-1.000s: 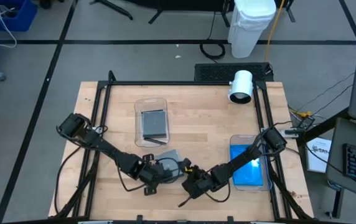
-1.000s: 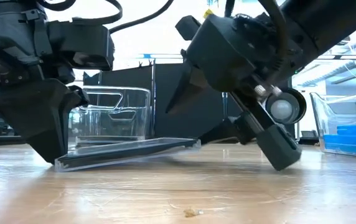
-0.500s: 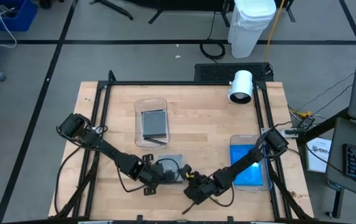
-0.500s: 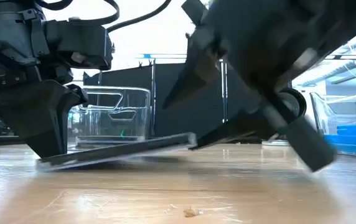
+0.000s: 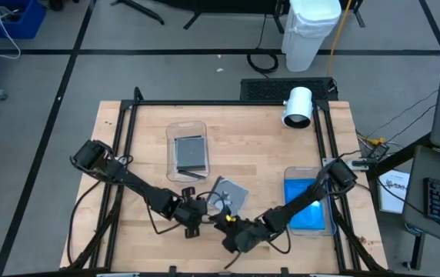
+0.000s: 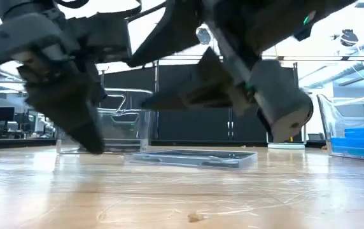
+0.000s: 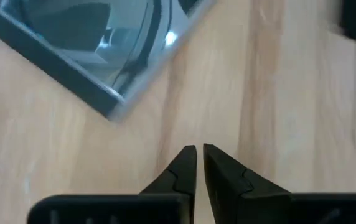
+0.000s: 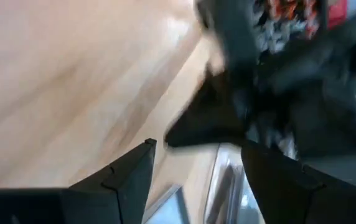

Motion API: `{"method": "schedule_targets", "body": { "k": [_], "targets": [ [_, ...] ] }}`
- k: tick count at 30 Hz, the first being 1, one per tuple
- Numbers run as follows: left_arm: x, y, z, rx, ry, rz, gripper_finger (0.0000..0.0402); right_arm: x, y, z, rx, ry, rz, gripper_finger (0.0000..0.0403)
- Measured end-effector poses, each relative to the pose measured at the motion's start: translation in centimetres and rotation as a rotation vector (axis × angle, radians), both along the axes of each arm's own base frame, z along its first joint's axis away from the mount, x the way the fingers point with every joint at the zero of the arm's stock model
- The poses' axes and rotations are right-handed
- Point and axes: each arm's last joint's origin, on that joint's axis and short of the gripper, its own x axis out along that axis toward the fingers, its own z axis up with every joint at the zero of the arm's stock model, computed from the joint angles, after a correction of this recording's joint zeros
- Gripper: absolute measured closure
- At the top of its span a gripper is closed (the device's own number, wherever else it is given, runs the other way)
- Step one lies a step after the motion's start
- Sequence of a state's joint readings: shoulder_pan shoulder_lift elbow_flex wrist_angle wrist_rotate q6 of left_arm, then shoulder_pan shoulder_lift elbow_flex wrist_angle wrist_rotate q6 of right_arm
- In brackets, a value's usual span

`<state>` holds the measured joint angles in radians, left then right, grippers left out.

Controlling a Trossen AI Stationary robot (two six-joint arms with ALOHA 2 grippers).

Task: Pick & place jewel cases by type
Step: Put the black disc case into the left transparent bin

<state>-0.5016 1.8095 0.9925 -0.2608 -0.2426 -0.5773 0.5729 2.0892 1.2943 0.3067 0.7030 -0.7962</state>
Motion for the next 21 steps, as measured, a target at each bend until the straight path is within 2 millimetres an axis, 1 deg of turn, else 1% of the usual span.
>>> {"method": "schedule_targets", "body": {
  "k": [6,11,15,18,21],
  "targets": [
    [-0.3,-0.5,-0.1,0.002,0.01,-0.024,0.0366,-0.7,-0.4,-0.9,0.002,0.06,-0.102,0.0171],
    [-0.6,-0.2,-0.2,0.049,0.03,0.0,0.0366,-1.8,-1.4,-1.9,-0.097,0.127,-0.253,0.0171],
    [-0.4,0.5,-0.2,0.115,0.003,0.054,0.0366,-2.6,-2.2,-2.3,-0.197,0.127,-0.376,0.017],
    [-0.1,1.1,-0.1,0.157,-0.021,0.097,0.0366,-3.3,-2.7,-2.3,-0.178,0.132,-0.442,0.0171],
    [0.2,1.8,-0.1,0.186,-0.035,0.127,0.0366,-3.7,-3.8,-1.8,-0.086,0.162,-0.511,0.0172]
  ]
}}
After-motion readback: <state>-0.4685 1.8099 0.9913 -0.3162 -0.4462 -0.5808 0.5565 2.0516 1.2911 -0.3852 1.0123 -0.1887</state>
